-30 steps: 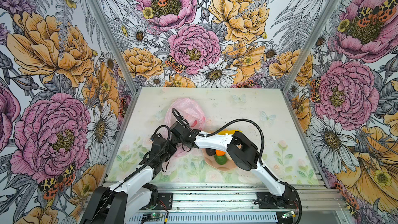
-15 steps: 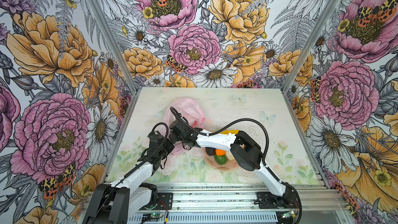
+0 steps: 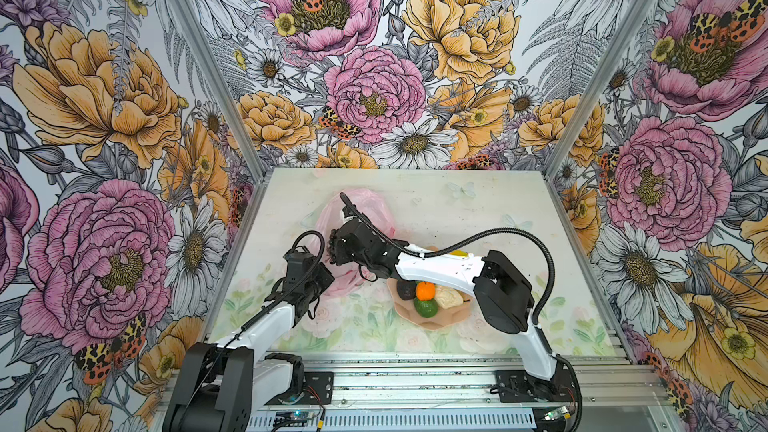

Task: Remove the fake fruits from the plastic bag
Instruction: 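Carry the grapes with the right gripper out of the bag over the bowl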

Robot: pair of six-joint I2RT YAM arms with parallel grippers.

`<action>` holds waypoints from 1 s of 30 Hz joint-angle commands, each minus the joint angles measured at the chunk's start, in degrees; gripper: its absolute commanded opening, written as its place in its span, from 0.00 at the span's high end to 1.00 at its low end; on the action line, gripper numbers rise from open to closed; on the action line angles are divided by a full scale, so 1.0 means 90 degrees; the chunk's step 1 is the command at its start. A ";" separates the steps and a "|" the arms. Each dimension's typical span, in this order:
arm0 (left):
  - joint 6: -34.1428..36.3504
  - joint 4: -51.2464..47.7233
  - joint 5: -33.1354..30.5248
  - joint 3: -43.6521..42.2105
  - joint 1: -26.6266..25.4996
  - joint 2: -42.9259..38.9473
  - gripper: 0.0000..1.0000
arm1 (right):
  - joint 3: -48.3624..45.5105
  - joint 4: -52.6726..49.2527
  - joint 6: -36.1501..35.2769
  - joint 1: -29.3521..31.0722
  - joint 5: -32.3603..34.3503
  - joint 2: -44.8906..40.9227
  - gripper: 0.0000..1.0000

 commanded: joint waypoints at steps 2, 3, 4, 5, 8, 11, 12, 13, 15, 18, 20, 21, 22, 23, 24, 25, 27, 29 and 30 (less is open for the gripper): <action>0.0321 -0.0097 -0.0013 0.0339 0.0095 0.0206 1.00 | -0.0269 0.0359 -0.0150 -0.0069 -0.0077 -0.0590 0.72; 0.0364 -0.0108 -0.0005 0.0392 0.0108 0.0255 1.00 | -0.0333 0.0386 -0.0174 -0.0070 -0.0080 -0.0687 0.72; 0.0403 -0.0138 -0.0008 0.0452 0.0135 0.0304 1.00 | -0.0402 0.0388 -0.0183 -0.0086 -0.0097 -0.0783 0.72; 0.0442 -0.0173 -0.0002 0.0504 0.0155 0.0324 1.00 | -0.0463 0.0398 -0.0185 -0.0103 -0.0124 -0.0873 0.72; 0.0629 -0.0257 -0.0014 0.0654 0.0234 0.0411 1.00 | -0.0713 0.0465 -0.0178 -0.0140 -0.0208 -0.1191 0.72; 0.0850 -0.0098 -0.0015 0.0641 0.0291 0.0510 1.00 | -0.0946 0.0476 -0.0235 -0.0172 -0.0233 -0.1547 0.72; 0.0945 -0.0075 -0.0041 0.0645 0.0291 0.0558 1.00 | -0.1045 0.0470 -0.0269 -0.0199 -0.0234 -0.1685 0.72; 0.1037 -0.0055 -0.0076 0.0646 0.0305 0.0605 1.00 | -0.1156 0.0467 -0.0286 -0.0213 -0.0238 -0.1835 0.72; 0.1130 -0.0053 -0.0028 0.0664 0.0372 0.0675 1.00 | -0.1383 0.0466 -0.0311 -0.0248 -0.0231 -0.2139 0.72; 0.1164 0.0064 0.0082 0.0670 0.0438 0.0719 1.00 | -0.1836 0.0452 -0.0339 -0.0305 -0.0115 -0.2709 0.72; 0.1182 0.0102 0.0126 0.0675 0.0456 0.0747 1.00 | -0.2142 0.0411 -0.0373 -0.0353 0.0005 -0.3109 0.72; 0.1183 0.0109 0.0131 0.0675 0.0455 0.0766 1.00 | -0.2304 0.0365 -0.0399 -0.0380 0.0078 -0.3336 0.72; 0.1187 0.0103 0.0122 0.0677 0.0452 0.0775 1.00 | -0.2438 0.0301 -0.0409 -0.0408 0.0126 -0.3557 0.72; 0.1183 0.0114 0.0118 0.0676 0.0457 0.0777 1.00 | -0.2587 0.0246 -0.0420 -0.0420 0.0167 -0.3744 0.72; 0.1183 0.0119 0.0108 0.0666 0.0458 0.0777 1.00 | -0.2769 0.0203 -0.0424 -0.0456 0.0216 -0.3985 0.72; 0.1182 0.0126 0.0086 0.0656 0.0468 0.0772 1.00 | -0.2935 0.0156 -0.0411 -0.0470 0.0285 -0.4230 0.72; 0.1164 0.0175 0.0047 0.0614 0.0476 0.0713 1.00 | -0.3242 0.0022 -0.0384 -0.0500 0.0393 -0.4687 0.72; 0.1159 0.0199 0.0014 0.0578 0.0483 0.0644 1.00 | -0.3476 -0.0169 -0.0385 -0.0525 0.0510 -0.5100 0.73; 0.1163 0.0211 0.0011 0.0560 0.0478 0.0626 1.00 | -0.3598 -0.0257 -0.0395 -0.0528 0.0578 -0.5340 0.73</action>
